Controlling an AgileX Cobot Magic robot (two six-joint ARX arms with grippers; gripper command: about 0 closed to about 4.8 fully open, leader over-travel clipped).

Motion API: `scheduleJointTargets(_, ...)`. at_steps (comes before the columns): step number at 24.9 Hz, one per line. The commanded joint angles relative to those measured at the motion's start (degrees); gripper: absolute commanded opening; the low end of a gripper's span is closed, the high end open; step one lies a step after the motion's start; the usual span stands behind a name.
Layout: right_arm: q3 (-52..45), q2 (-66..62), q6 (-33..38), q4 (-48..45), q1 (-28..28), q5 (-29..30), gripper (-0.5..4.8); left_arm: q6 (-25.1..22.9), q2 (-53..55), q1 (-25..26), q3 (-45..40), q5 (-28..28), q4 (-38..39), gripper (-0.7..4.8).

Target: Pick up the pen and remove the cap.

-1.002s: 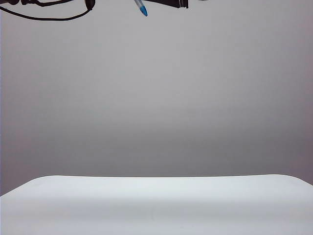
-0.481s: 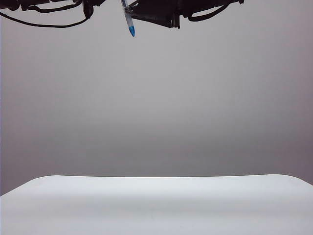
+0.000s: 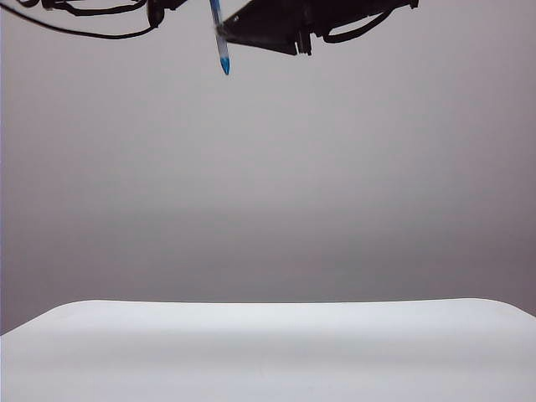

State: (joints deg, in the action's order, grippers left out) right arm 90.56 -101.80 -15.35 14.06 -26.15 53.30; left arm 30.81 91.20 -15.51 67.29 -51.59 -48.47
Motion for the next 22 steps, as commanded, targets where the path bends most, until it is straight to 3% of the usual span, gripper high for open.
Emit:
scheduleJointTargets(1, -0.68, -0.92, -0.33, 5.97, 0.24, -4.76, 0.21, -9.05, -1.25, -0.09, 5.14, -1.11, 13.51, -0.06)
scheduleJointTargets(2, -0.68, -0.92, -1.79, 6.97, 0.24, -6.03, 0.21, -14.67, -1.25, -0.09, 7.78, -1.95, 21.88, -0.06)
scheduleJointTargets(3, -0.68, -0.92, -2.23, 7.21, 0.24, -7.28, 0.21, -16.24, -1.25, -0.09, 8.83, -2.69, 24.2, -0.06)
scheduleJointTargets(7, -0.68, -0.92, -2.32, 7.48, 0.22, -11.65, 0.21, -17.09, -1.25, 0.11, 11.78, -3.04, 28.48, -0.06)
scheduleJointTargets(9, -0.68, -0.92, -3.91, 11.08, 0.33, -15.52, 0.21, -17.38, -1.25, 2.14, 12.66, 3.06, 34.12, -0.06)
scheduleJointTargets(10, -0.68, -0.92, -6.93, 15.43, 0.33, -19.23, 0.21, -18.78, -1.25, 4.07, 12.68, 8.55, 38.73, -0.06)
scheduleJointTargets(12, -0.68, -0.92, -10.27, 20.0, 0.33, -24.41, 0.21, -21.9, -1.25, 6.14, 12.66, 14.32, 44.28, -0.06)
scheduleJointTargets(14, -0.68, -0.92, -11.98, 22.71, 0.33, -27.69, 0.21, -25.31, -1.25, 7.87, 12.63, 16.68, 48.74, -0.06)
scheduleJointTargets(18, -0.68, -0.9, -11.89, 23.41, 0.44, -27.8, 0.21, -28.89, -1.77, 11.08, 12.52, 10.29, 56.39, -0.06)
scheduleJointTargets(20, -0.68, -0.9, -11.89, 23.1, 0.44, -27.76, 0.21, -28.74, -2.14, 11.43, 12.52, 11.26, 60.37, -0.06)
scheduleJointTargets(22, -0.68, -0.92, -11.87, 22.47, 0.44, -27.8, 0.21, -29.81, -2.23, 11.37, 12.44, 15.8, 65.94, -0.06)
